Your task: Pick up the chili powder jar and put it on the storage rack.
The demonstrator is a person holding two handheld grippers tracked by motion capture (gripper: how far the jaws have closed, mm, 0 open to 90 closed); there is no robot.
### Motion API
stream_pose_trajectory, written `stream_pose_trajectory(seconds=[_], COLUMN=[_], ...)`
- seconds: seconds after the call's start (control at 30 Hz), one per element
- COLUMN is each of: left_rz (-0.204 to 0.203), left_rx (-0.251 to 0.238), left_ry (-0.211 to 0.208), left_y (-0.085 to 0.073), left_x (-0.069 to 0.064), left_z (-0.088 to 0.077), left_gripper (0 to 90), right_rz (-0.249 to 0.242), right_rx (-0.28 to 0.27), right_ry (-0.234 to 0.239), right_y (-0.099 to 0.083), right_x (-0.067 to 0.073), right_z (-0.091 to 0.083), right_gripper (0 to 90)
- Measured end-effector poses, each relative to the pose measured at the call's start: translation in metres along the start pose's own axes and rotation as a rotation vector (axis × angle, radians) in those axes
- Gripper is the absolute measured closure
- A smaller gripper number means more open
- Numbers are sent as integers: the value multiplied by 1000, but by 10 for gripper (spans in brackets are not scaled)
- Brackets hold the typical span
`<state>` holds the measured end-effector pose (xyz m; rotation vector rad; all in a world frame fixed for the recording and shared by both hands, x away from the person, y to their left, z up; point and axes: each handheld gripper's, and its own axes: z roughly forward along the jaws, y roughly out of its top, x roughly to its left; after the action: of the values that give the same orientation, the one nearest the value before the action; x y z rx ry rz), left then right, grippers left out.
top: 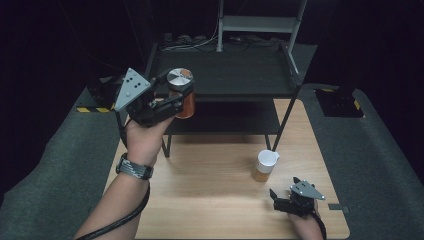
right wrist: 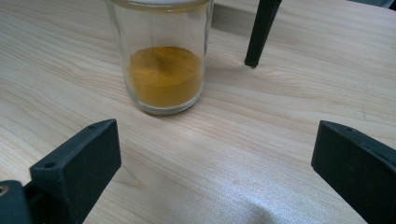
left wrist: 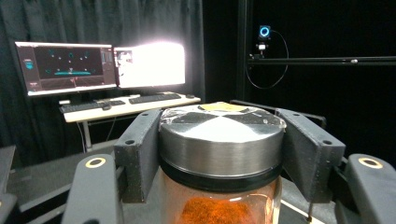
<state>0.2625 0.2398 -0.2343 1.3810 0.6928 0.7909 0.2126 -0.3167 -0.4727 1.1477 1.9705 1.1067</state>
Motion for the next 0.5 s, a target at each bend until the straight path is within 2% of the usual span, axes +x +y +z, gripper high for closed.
stream_pose_trajectory(seconds=[0.27, 0.4, 0.5], left_rz=[5, -27, -19], left_rx=[-13, -30, -27], left_ry=[13, 19, 29], left_y=[2, 2, 3], left_x=[3, 11, 13], left_z=[16, 27, 32], left_gripper=[345, 346, 346], right_rz=[-2, 0, 1], right_rx=[-1, -2, -2], right_ry=[0, 3, 4], right_y=[0, 0, 0], right_x=[0, -1, -1], right_z=[0, 0, 0], right_gripper=[9, 9, 9])
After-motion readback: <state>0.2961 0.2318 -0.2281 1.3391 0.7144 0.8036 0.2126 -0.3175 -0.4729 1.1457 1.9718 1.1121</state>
